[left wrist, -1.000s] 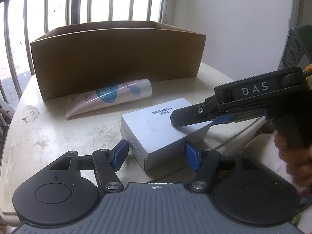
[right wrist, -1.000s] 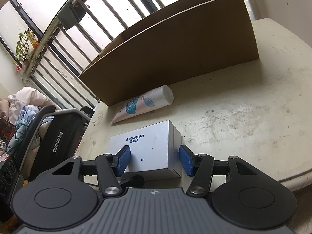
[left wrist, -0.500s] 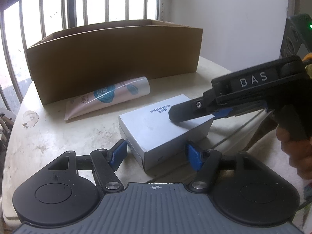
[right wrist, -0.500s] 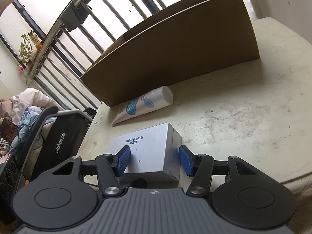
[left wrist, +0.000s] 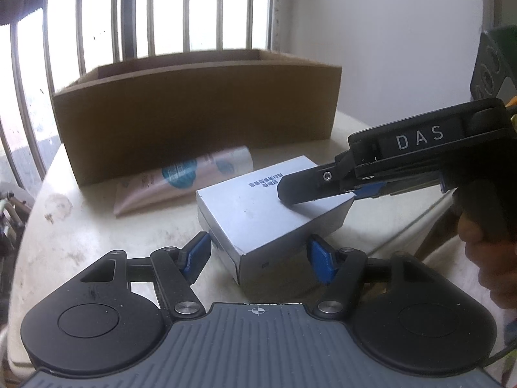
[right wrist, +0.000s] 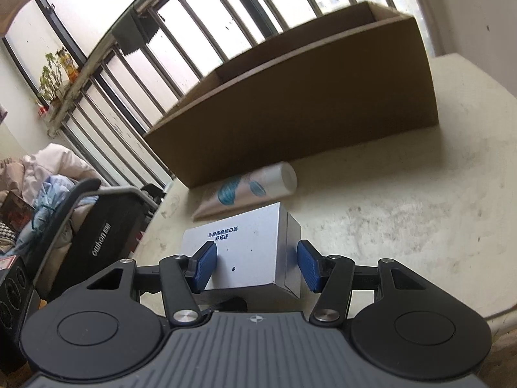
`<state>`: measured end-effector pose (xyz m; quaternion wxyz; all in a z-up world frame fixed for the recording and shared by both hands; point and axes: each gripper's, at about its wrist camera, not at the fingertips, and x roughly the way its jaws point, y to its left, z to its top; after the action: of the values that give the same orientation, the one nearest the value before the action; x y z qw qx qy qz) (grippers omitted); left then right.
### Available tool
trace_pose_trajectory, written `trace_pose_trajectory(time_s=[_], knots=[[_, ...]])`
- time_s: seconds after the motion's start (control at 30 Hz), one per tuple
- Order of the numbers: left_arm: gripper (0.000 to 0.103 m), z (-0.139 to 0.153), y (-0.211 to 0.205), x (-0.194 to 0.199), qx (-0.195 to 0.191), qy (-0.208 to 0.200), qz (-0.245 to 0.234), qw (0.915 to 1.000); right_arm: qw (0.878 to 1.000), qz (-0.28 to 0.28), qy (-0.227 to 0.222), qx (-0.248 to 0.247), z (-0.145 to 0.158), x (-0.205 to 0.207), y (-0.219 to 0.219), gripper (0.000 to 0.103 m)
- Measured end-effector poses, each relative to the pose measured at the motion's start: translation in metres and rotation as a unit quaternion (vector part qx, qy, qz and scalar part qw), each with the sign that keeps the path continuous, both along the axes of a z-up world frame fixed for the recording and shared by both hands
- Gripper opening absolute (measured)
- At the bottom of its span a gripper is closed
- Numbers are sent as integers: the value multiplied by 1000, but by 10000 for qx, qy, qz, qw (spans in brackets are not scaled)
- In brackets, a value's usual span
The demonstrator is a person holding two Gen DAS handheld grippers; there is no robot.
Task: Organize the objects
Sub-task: 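Lift the white carton with the right gripper and lower it into the box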
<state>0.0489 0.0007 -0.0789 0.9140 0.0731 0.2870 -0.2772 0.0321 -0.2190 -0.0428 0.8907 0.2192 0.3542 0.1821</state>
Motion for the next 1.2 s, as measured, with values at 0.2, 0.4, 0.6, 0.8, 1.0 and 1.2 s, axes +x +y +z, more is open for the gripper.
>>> trace_pose_trajectory(time_s=[0.2,0.4,0.6,0.8,1.0,1.2], knots=[[65,33,1,5,-128,-347,41,9993,9993,-3,-372,22,32,6,-1,59],[65,76,-2,27,-182,-783,109,9967,9963,59,-858,-46,75,30,2,59],[65,114,-4,70,-244,-980,218,9946,9927,151,-1181,-203,114,73,8,59],[65,138,-3,131,-228,-798,348,9959,9931,255,-1103,-291,136,136,14,59],[65,131,-3,204,-145,-83,412,9990,9973,334,-550,-347,133,215,16,59],[65,108,-13,269,153,780,480,9957,9983,373,424,-138,99,295,9,59]])
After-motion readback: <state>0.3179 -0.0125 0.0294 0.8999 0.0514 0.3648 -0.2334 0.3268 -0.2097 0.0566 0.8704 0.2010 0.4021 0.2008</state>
